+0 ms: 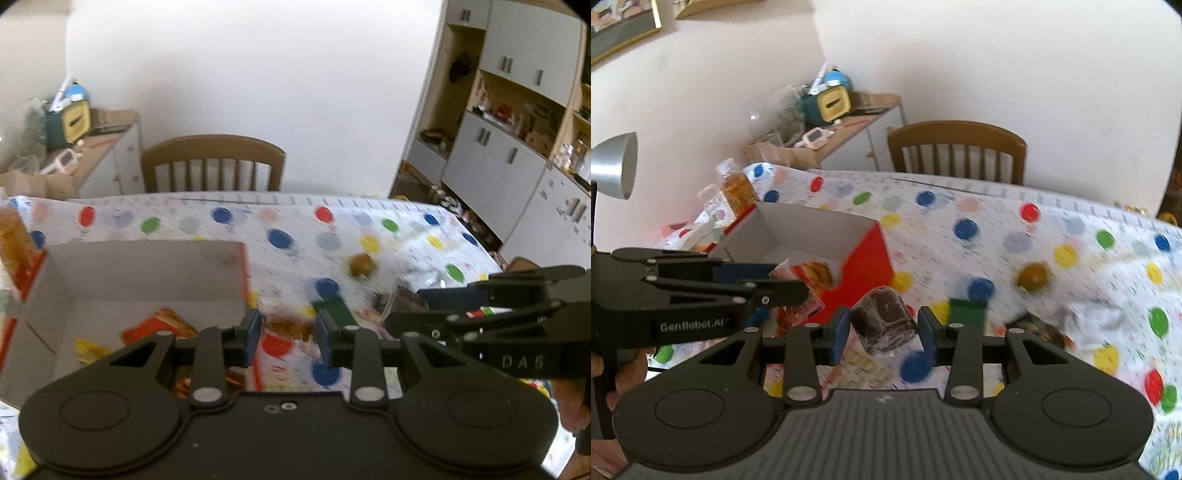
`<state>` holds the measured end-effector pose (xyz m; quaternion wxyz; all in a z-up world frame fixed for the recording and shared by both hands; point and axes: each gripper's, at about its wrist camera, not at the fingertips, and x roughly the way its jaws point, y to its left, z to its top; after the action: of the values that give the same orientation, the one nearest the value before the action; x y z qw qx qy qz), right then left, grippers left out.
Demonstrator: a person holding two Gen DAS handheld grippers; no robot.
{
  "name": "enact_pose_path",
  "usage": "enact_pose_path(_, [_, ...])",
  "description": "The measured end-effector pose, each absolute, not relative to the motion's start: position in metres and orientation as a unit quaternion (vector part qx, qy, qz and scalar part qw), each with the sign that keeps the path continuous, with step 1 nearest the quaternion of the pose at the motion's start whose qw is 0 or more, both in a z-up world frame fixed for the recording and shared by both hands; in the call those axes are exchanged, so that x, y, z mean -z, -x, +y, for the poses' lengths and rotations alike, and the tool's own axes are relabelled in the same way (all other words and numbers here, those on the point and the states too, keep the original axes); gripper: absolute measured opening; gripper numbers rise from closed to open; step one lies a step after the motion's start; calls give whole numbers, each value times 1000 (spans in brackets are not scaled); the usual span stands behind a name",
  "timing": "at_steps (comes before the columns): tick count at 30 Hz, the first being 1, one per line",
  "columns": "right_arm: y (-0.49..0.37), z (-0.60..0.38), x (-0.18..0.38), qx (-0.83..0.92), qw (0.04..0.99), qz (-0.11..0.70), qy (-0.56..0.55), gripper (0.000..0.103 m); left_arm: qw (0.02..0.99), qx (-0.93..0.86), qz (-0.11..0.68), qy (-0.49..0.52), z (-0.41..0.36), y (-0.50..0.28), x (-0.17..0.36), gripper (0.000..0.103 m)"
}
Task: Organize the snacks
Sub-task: 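Carry both packets over the box and open both tools to drop them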
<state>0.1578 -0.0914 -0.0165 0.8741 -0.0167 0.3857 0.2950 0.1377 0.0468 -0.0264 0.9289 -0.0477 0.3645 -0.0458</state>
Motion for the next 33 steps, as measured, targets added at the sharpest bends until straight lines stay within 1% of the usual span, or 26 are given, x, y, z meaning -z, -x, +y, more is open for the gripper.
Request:
enact_pose_path(7, [-167,-38,15,-317,868,380,34,39,934,0,355,51,93,-143,19,29])
enact_pose_path(17, [-186,29,31,-325,860,387,72,39,924,-62,373,54,161,-155,31,30])
enact_pose_path(25, [-201,70,56,-312,855,399,112,39,910,-95,397,74,204,-178,54,30])
enact_pose_path(33, [-210,95,80,-306,845,414,142,40,896,-108,426,64,217,-205,83,30])
